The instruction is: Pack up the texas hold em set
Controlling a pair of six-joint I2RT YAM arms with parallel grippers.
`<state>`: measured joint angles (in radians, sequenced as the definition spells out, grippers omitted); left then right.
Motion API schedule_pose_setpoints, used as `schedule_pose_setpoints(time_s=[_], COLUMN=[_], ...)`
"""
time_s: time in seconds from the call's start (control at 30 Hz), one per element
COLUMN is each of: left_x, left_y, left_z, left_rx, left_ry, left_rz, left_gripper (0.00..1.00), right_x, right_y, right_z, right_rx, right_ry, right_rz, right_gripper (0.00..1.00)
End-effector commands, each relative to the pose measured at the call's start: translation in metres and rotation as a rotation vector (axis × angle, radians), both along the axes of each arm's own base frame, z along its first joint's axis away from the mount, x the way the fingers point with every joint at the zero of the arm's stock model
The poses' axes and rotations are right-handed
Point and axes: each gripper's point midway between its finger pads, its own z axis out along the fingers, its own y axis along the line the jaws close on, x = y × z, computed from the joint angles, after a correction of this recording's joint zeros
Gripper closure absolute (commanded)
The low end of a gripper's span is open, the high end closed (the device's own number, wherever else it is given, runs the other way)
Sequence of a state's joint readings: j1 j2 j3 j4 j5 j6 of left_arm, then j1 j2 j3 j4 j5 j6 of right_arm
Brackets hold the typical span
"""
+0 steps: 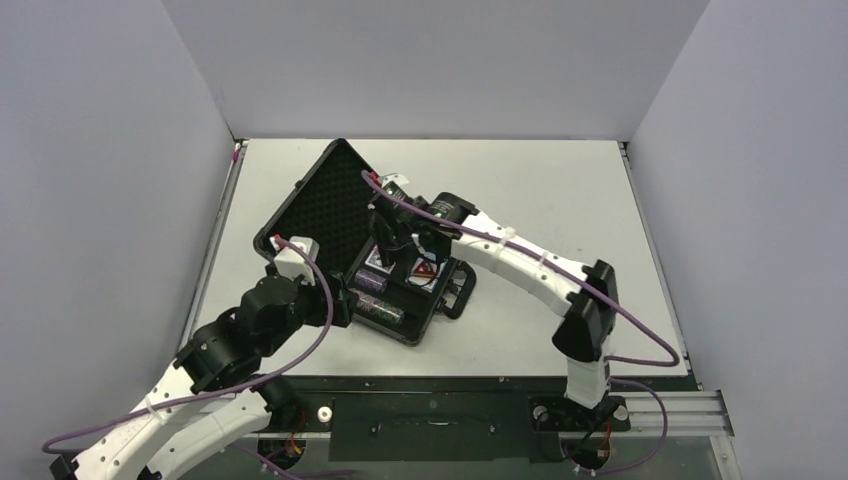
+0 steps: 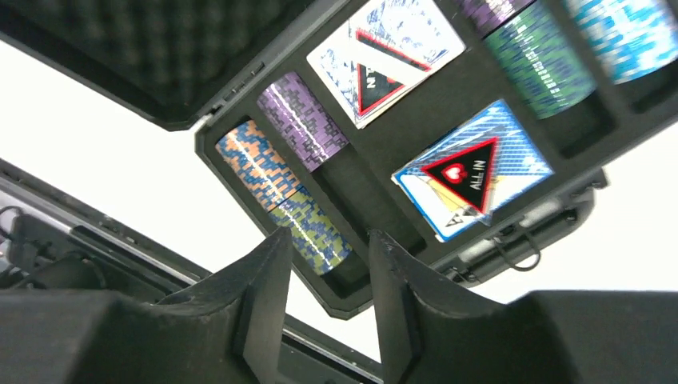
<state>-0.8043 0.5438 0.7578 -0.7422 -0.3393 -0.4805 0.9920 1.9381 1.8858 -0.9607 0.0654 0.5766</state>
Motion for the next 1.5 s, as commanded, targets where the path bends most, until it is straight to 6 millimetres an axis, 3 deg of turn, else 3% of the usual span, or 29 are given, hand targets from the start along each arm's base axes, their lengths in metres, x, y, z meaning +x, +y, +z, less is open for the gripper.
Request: schedule_pose_setpoints(time_s=[0.0, 0.13, 0.17, 0.2, 0.23, 0.27, 0.3, 0.33, 0.53, 0.57, 0.77, 1.07, 1.23, 1.47], left_x=[0.006, 0.013, 0.017, 0.019, 0.024, 0.027, 0.034, 0.039, 0.089, 0.093, 0.135, 0.200, 0.227, 0.258], left_y=[0.005, 0.008, 0.008, 0.007, 0.005, 0.004, 0.001, 0.000, 0.009, 0.008, 0.015, 0.060, 0.090, 0.139], left_z=[0.046, 0.085, 0.081, 0.096, 0.093, 0.106, 0.102, 0.114, 0.113, 0.113, 0.131, 0.130, 0.131, 0.108], left_rx=[-0.035, -0.001, 0.049, 0.042, 0.082, 0.072, 0.098, 0.083, 0.004, -0.015, -0.129, -0.256, -0.275, -0.338], left_ry=[-0.052, -0.078, -0.052, -0.065, -0.036, -0.047, -0.012, -0.020, 0.081, 0.088, 0.079, 0.111, 0.114, 0.168], left_rz=[0.046, 0.065, 0.062, 0.063, 0.060, 0.058, 0.055, 0.057, 0.127, 0.124, 0.228, 0.456, 0.557, 0.678], left_gripper=[0.04, 0.04, 0.04, 0.04, 0.04, 0.04, 0.04, 0.04, 0.00, 0.04, 0.08, 0.17, 0.20, 0.32], right_x=[0.000, -0.002, -0.003, -0.002, -0.003, -0.002, -0.002, -0.001, 0.006, 0.007, -0.007, -0.031, -0.036, -0.038], right_y=[-0.024, -0.047, -0.053, -0.061, -0.067, -0.075, -0.082, -0.093, -0.152, -0.164, -0.201, -0.220, -0.223, -0.227], right_z=[0.081, 0.096, 0.092, 0.100, 0.095, 0.101, 0.094, 0.101, 0.086, 0.088, 0.069, 0.028, 0.020, 0.014], right_rx=[0.094, 0.107, 0.098, 0.119, 0.112, 0.129, 0.119, 0.139, 0.123, 0.122, 0.082, 0.044, 0.030, 0.017], right_ry=[-0.155, -0.191, -0.187, -0.199, -0.194, -0.203, -0.197, -0.207, -0.197, -0.202, -0.178, -0.099, -0.085, -0.082], right_rz=[-0.039, -0.080, -0.091, -0.109, -0.119, -0.138, -0.151, -0.176, -0.297, -0.318, -0.372, -0.389, -0.389, -0.393], right_gripper=[0.59, 0.42, 0.38, 0.37, 0.34, 0.33, 0.32, 0.32, 0.30, 0.30, 0.30, 0.32, 0.33, 0.34])
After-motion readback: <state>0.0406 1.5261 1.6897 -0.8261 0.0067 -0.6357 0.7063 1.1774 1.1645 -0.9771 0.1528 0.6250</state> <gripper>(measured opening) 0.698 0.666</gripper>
